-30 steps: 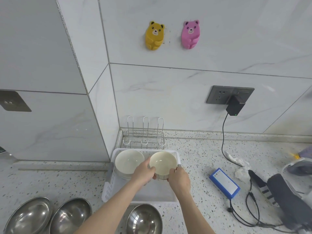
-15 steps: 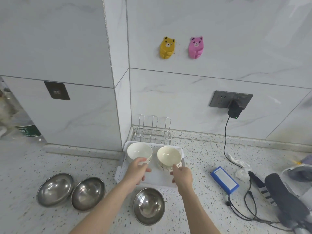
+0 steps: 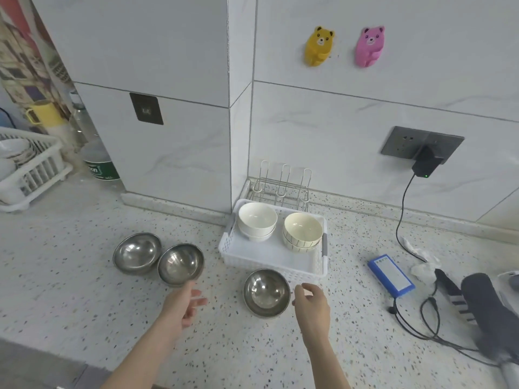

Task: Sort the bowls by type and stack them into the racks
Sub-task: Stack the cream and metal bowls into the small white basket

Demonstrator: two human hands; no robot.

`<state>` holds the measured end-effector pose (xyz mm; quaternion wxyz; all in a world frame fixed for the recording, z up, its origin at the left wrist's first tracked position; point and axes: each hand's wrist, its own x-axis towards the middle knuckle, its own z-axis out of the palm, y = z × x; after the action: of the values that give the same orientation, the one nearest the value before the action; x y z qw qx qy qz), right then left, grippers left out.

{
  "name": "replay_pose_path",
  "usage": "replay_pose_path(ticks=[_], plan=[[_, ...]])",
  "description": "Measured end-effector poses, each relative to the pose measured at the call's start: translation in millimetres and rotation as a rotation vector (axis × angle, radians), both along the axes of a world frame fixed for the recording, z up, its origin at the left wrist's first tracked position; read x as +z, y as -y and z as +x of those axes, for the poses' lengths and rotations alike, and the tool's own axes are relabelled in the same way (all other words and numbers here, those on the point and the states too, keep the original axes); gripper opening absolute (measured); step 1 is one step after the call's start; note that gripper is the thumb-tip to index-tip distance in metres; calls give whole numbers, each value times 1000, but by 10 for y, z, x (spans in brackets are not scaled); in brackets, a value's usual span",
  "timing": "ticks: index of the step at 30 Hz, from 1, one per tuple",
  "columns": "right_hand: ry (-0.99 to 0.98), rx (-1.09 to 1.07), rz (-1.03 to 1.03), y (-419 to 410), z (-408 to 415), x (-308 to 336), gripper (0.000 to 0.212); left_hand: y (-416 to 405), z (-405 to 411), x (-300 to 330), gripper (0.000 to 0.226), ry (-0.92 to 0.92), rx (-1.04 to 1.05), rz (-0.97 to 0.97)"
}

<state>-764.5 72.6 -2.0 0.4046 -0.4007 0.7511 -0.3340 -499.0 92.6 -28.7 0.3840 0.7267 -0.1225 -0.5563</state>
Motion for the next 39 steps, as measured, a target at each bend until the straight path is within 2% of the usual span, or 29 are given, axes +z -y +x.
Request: replay_pose_path(ticks=[4, 7, 15, 21, 25, 29, 34, 39], plan=[[-18, -7, 134, -209, 42, -134, 51, -97, 244, -206, 33, 27, 37, 14], [-3, 5, 231, -299, 191, -215, 62, -147, 378, -288, 35, 22, 59, -55], [122, -131, 243, -396, 548, -267, 57, -70, 549, -207, 38, 5, 21, -145], [36, -182, 154, -425, 637, -217, 49, 6, 598, -144, 30, -65, -28, -126], [16, -226, 134, -520, 638, -185, 46, 5, 637, -87, 28, -25, -100, -181], [57, -297, 98, -629, 620, -174, 40, -75, 596, -25, 27, -30, -152, -222], [89, -377, 1, -673, 630, -38, 39, -19, 524, 127, 31, -91, -185, -285], [-6, -413, -64, -618, 533, 155, 44, 163, 465, 312, 18, -72, -264, -354]])
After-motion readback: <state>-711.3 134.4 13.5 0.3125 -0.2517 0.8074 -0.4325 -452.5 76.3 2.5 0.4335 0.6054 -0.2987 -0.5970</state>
